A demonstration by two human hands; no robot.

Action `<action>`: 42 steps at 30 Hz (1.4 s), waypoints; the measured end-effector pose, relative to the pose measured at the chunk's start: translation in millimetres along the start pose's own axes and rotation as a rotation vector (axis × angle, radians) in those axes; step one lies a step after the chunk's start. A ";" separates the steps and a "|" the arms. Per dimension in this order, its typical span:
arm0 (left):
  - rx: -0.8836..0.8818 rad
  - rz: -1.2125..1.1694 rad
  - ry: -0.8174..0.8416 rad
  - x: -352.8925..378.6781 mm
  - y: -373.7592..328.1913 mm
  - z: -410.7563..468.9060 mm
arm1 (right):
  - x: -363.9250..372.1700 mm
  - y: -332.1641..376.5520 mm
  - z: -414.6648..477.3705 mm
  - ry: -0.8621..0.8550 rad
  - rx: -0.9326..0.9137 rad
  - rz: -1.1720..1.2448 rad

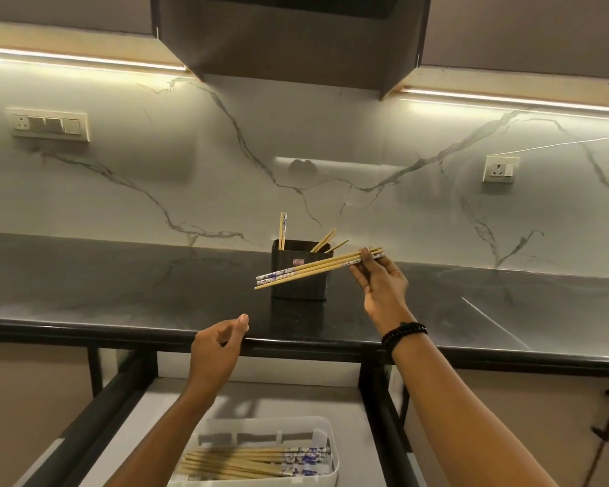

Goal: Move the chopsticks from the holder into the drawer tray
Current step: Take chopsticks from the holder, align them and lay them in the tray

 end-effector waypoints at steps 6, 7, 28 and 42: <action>-0.214 -0.250 -0.008 -2.1 2.3 0.7 | -1.0 -17.9 -13.3 0.045 0.055 -0.006; -0.264 -0.302 -0.016 -2.9 2.9 1.1 | -0.8 -21.0 -15.0 0.061 0.071 -0.005; -0.349 -0.609 0.056 -15.5 -5.8 4.4 | -20.5 -37.4 -25.6 0.153 0.168 -0.111; -0.093 -0.071 0.425 -39.1 -36.5 14.4 | 13.5 18.1 -43.1 0.593 -0.350 -1.115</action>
Point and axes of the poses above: each hand's wrist, its own z-axis towards the middle knuckle, its own x-axis out of the palm, y = z × x, the point moved 4 cm from there along z, towards the middle knuckle, and after that the axes turned 4 degrees about -y, right-handed, at the moved point
